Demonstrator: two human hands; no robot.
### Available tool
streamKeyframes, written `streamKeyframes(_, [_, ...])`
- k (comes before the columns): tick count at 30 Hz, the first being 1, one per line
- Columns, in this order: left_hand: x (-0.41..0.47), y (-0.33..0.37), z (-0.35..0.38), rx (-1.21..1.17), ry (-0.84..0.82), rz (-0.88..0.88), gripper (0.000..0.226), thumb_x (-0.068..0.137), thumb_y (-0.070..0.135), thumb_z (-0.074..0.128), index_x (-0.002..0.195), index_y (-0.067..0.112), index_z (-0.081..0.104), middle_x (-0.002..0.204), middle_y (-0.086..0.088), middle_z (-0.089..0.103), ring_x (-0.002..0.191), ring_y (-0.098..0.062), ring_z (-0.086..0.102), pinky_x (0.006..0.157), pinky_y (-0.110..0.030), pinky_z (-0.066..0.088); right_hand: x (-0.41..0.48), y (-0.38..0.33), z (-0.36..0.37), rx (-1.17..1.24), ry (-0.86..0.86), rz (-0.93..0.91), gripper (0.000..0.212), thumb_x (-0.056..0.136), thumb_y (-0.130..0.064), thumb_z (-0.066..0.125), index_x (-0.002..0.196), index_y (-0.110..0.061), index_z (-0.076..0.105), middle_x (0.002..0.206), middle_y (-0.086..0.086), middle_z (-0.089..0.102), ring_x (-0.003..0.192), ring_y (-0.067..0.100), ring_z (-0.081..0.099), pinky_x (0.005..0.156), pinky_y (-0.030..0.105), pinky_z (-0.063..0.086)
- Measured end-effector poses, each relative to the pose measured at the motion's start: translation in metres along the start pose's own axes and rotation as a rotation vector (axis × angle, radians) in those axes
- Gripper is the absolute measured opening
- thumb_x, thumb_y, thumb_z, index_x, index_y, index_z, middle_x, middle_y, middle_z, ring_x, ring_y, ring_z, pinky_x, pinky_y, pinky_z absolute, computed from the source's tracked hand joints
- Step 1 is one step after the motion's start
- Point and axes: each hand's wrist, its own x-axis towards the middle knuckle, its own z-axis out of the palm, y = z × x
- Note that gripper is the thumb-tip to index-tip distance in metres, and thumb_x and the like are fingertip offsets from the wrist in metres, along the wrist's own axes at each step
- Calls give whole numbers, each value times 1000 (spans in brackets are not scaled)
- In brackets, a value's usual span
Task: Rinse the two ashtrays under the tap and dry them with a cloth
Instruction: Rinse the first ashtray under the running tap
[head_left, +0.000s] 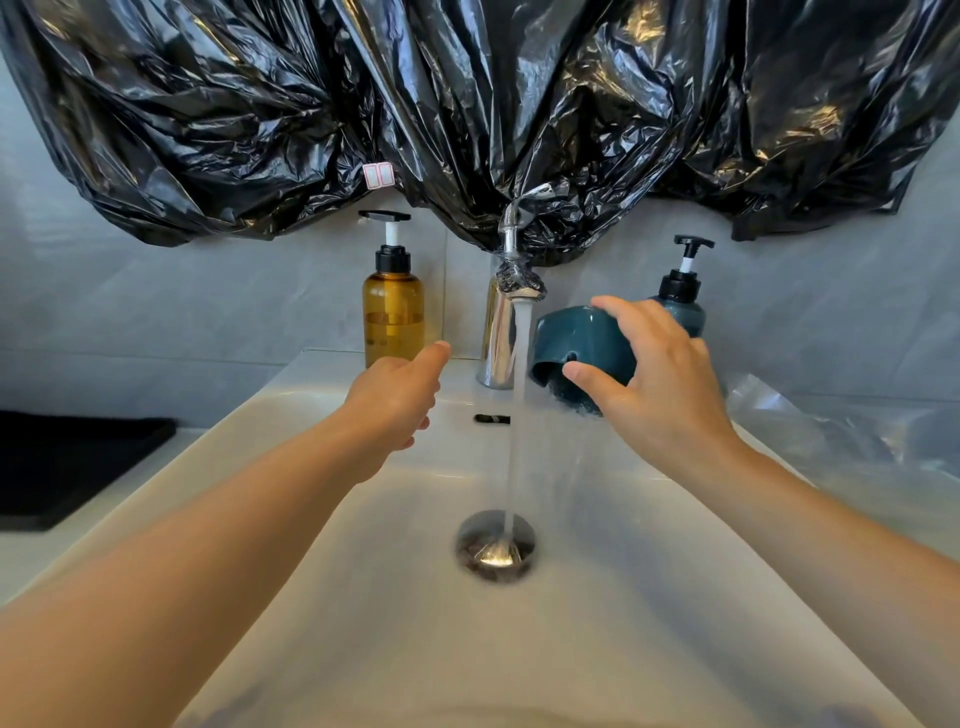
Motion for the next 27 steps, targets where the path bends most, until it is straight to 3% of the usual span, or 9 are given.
streamKeyframes(3, [-2, 0, 0, 2, 3, 1, 46, 95, 54, 38, 109, 14, 56, 113, -7, 61, 102, -25, 59, 80, -36, 46, 3, 0, -3, -72, 80, -66, 57, 85, -38, 67, 136, -21, 47, 125, 0, 53, 117, 21, 49, 94, 39, 32])
streamKeyframes(6, [-5, 1, 1, 12, 5, -6, 46, 96, 54, 38, 109, 14, 56, 115, -8, 61, 103, -25, 59, 79, -35, 45, 3, 2, 0, 62, 33, 52, 53, 86, -37, 67, 134, -23, 49, 125, -2, 54, 115, 18, 50, 98, 40, 38])
streamKeyframes(8, [-6, 2, 2, 13, 0, -11, 47, 96, 53, 39, 114, 13, 55, 117, -9, 61, 103, -24, 59, 79, -34, 46, 4, 4, 4, 412, -62, 268, 39, 88, -36, 66, 123, -23, 57, 120, -3, 60, 111, 18, 56, 93, 39, 47])
streamKeyframes(10, [-8, 3, 4, 10, -19, -21, 51, 96, 52, 39, 123, 11, 53, 120, -8, 60, 106, -24, 59, 82, -34, 48, 3, 1, 6, 858, -155, 628, 14, 90, -32, 64, 100, -22, 64, 101, -3, 66, 97, 18, 60, 78, 32, 48])
streamKeyframes(13, [-12, 5, 7, -8, -92, -47, 56, 96, 53, 40, 134, 12, 46, 129, -9, 57, 112, -28, 58, 91, -39, 49, -1, -2, 12, 1216, -302, 1012, 15, 93, -34, 60, 89, -19, 61, 88, 1, 65, 84, 16, 58, 72, 29, 43])
streamKeyframes(16, [-15, 6, 8, -96, -232, -111, 61, 93, 57, 41, 138, 15, 42, 134, -12, 55, 113, -33, 60, 94, -43, 52, -4, -6, 20, 1302, -374, 1037, 23, 94, -39, 56, 92, -17, 60, 86, 4, 64, 84, 19, 59, 70, 31, 45])
streamKeyframes(20, [-17, 6, 6, -299, -373, -111, 62, 89, 57, 48, 138, 21, 39, 133, -15, 55, 108, -36, 64, 86, -43, 57, -5, -11, 24, 1287, -426, 1009, 27, 96, -41, 51, 102, -16, 59, 93, 7, 66, 83, 19, 63, 63, 32, 45])
streamKeyframes(24, [-17, 4, 7, -347, -295, -94, 41, 90, 37, 60, 126, 20, 48, 120, -12, 63, 99, -34, 67, 74, -39, 61, -9, -10, 23, 1241, -551, 993, 35, 97, -43, 48, 113, -14, 58, 97, 10, 67, 80, 20, 65, 61, 31, 51])
streamKeyframes(27, [-16, 3, 6, -354, -242, -106, 37, 92, 35, 59, 124, 21, 48, 118, -10, 64, 100, -33, 67, 70, -38, 60, -10, -8, 22, 1051, -666, 891, 44, 96, -49, 46, 121, -14, 56, 109, 14, 68, 89, 23, 67, 74, 33, 53])
